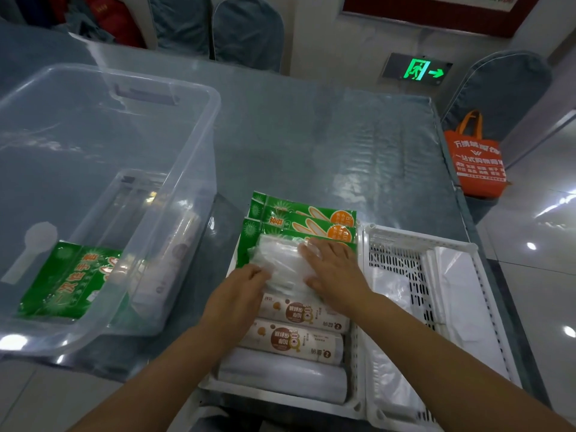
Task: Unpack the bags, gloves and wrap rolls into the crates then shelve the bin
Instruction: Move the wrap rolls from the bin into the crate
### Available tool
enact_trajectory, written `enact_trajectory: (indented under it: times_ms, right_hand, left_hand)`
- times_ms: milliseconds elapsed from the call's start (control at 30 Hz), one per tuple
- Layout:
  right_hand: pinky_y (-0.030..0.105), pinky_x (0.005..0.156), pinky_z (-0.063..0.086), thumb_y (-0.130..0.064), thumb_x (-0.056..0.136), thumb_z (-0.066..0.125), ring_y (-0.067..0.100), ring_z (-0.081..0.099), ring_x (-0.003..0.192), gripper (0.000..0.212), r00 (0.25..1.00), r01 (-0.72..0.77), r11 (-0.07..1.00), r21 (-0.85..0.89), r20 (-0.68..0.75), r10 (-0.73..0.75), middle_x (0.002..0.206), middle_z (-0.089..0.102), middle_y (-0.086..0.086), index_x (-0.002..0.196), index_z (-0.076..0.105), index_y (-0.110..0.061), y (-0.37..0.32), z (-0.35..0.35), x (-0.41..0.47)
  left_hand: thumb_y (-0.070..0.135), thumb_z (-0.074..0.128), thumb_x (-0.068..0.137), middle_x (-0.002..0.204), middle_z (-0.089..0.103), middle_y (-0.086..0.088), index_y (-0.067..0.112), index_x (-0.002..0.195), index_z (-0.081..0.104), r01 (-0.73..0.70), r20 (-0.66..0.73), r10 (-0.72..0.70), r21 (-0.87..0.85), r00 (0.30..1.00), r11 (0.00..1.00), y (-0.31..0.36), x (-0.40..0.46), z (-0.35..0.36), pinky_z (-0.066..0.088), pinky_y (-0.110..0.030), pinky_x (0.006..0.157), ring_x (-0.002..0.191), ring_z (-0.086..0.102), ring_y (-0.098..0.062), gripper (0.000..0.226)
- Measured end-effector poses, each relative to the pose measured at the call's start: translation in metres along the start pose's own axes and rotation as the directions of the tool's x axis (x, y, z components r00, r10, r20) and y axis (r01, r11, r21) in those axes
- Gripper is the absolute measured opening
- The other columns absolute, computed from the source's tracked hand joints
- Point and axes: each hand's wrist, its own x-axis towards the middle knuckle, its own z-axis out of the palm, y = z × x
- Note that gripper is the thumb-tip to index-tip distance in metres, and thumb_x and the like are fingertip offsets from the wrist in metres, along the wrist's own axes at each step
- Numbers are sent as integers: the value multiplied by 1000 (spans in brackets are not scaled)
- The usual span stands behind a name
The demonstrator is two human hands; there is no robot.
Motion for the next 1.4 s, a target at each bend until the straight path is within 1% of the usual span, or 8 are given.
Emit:
enact_trajectory:
  times_ms: [300,400,600,733,867,1067,1200,1400]
  right_hand:
    - [41,104,31,-18,85,62,26,45,122,43,936,-154,946,286,-264,232,130,54,7,127,53,-19,28,-26,-33]
    - [39,95,39,-7,82,63,28,52,109,35,919,-166,929,332,-288,268,114,61,11,117,61,-10,32,-20,-52]
    - [38,94,41,-5,83,59,25,51,107,32,928,-184,916,357,-244,281,113,60,9,114,62,-8,20,-10,-67]
    - [37,95,39,-4,81,61,25,51,109,34,930,-183,914,363,-237,280,115,59,9,115,62,-9,9,-13,-72]
    - [38,93,40,-4,80,63,27,53,106,32,911,-166,922,349,-303,279,110,62,9,112,63,-9,-5,-33,-71]
    - [42,83,46,0,76,66,34,58,90,25,846,-127,945,301,-465,262,96,69,12,99,69,-8,-43,-87,-60]
    - [31,78,41,1,75,66,33,59,87,22,787,-114,945,306,-553,274,91,70,12,96,70,-7,-89,-120,-51]
    - [33,83,44,-6,81,60,22,59,92,20,767,-135,888,439,-521,374,99,69,4,97,70,-14,-185,-142,-25]
  left_hand:
    - [-5,63,74,98,67,-10,6,106,63,141,-132,-140,-7,981,990,-2,-14,-22,53,-36,77,87,60,-24,34]
    - [4,48,87,108,61,-6,13,114,55,339,-54,-343,-73,938,938,-6,-19,-19,50,-34,81,92,56,-19,29]
    - [-3,42,87,114,57,-12,8,122,48,369,25,-369,5,929,929,-5,-21,-15,50,-36,82,94,59,-26,38]
    - [2,43,89,120,55,-9,9,124,44,329,36,-331,56,943,943,-2,-22,-20,45,-28,91,103,55,-20,36]
    - [3,46,87,118,58,-8,11,119,50,295,-68,-294,4,953,955,19,-20,-41,47,-35,89,103,54,-24,33]
    - [-2,60,77,106,67,-9,10,110,63,-77,-179,95,101,979,992,57,-22,-102,52,-39,71,91,62,-30,36]
    - [2,71,67,87,71,-3,16,92,69,-205,-212,236,157,948,966,54,-41,-153,51,-33,57,76,65,-25,29]
    - [4,61,77,95,70,-8,13,94,69,-155,-290,205,187,935,970,-29,-67,-231,50,-40,68,89,62,-32,21]
